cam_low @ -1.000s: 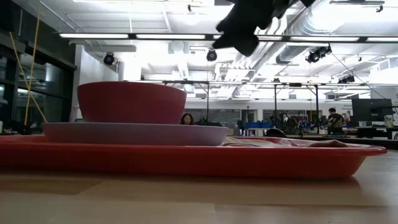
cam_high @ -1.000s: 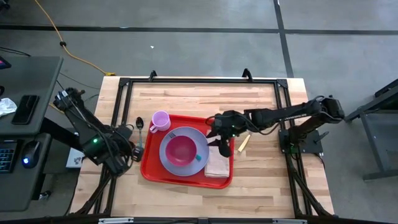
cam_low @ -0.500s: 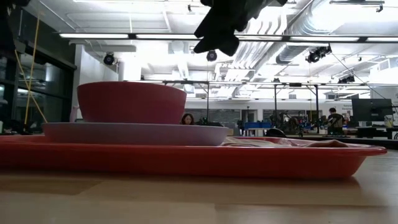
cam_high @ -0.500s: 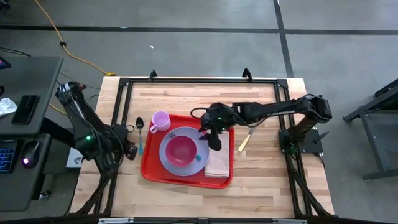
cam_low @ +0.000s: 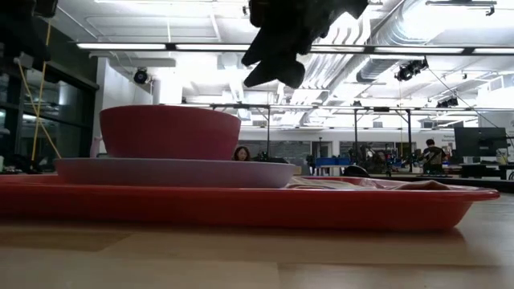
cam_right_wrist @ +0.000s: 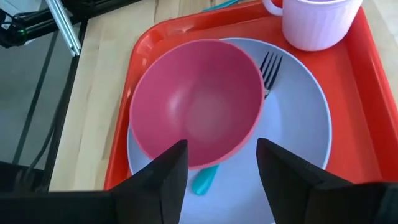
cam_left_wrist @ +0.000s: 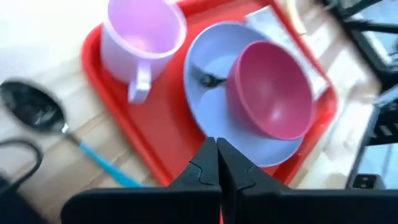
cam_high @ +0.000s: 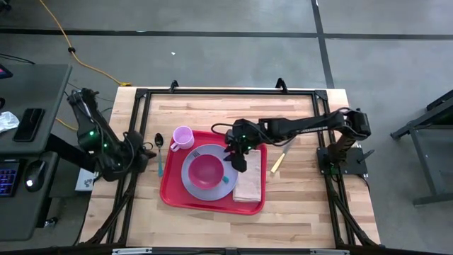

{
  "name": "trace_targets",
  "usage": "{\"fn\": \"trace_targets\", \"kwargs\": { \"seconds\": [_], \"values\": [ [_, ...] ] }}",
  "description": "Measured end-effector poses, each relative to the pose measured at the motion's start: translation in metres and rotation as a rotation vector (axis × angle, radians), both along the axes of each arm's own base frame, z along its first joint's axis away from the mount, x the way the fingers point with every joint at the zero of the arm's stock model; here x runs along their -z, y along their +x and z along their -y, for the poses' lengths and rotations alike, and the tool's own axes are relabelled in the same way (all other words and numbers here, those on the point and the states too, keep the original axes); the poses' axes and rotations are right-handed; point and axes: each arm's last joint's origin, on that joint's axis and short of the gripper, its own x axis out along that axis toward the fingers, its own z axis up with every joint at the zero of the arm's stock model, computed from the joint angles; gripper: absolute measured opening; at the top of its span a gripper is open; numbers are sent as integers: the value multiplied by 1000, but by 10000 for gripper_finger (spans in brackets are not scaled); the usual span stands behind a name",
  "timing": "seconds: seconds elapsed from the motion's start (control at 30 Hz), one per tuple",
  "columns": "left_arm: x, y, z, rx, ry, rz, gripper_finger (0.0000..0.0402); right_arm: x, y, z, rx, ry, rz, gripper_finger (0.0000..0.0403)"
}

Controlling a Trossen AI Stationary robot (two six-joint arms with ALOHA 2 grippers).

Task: Set up tray
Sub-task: Remove the red bowl from the blue plate

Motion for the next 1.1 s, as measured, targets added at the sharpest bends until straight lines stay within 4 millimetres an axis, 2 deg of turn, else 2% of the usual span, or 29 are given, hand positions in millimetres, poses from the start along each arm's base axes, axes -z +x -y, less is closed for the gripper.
{"fn": "trace_targets", "kwargs": {
  "seconds": [0.23, 0.47, 0.8, 1.1],
  "values": [
    [4, -6, -12, 29, 31, 81, 21, 3, 7, 7, 32, 19, 31, 170],
    [5, -6, -13, 50, 68, 151, 21, -1, 14, 13, 51, 16, 47, 170],
    [10, -2, -10, 54, 132, 202, 21, 12, 45, 13, 10, -21, -123, 170],
    [10, -2, -9, 97, 148, 177, 21, 10, 46, 19, 47, -1, -175, 170]
  ]
}}
